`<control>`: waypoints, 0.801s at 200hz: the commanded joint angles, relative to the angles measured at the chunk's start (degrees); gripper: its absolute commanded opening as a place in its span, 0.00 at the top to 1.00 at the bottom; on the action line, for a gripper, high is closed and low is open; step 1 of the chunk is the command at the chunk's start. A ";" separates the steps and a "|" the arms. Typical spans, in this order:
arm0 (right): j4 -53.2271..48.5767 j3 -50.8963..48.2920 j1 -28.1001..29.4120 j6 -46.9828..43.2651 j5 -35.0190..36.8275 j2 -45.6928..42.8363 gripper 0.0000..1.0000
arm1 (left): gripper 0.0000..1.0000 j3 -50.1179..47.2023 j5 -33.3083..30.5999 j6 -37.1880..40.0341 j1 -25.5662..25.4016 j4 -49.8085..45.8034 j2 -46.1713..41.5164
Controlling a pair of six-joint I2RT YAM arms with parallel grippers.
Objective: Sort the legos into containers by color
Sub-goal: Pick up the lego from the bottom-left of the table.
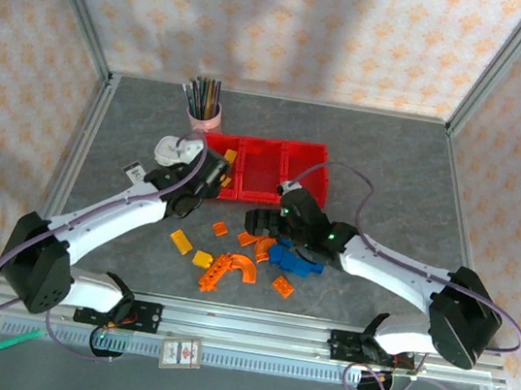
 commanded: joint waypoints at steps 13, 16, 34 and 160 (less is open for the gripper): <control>3.39 -3.57 2.01 3.46 -0.34 -0.14 0.00 | 0.34 -8.31 -2.28 -10.98 -2.71 -7.98 -6.56; 3.73 -3.71 2.18 3.75 -0.41 0.08 0.00 | 0.34 -9.05 -2.03 -11.68 -2.98 -7.95 -7.11; 5.30 -4.11 3.00 4.60 -0.41 1.51 0.00 | 0.32 -14.02 -0.31 -15.71 -3.79 -6.65 -10.17; 7.43 -4.71 3.76 3.80 1.32 6.22 0.00 | 0.23 -24.77 8.17 -21.72 -4.47 9.13 -4.82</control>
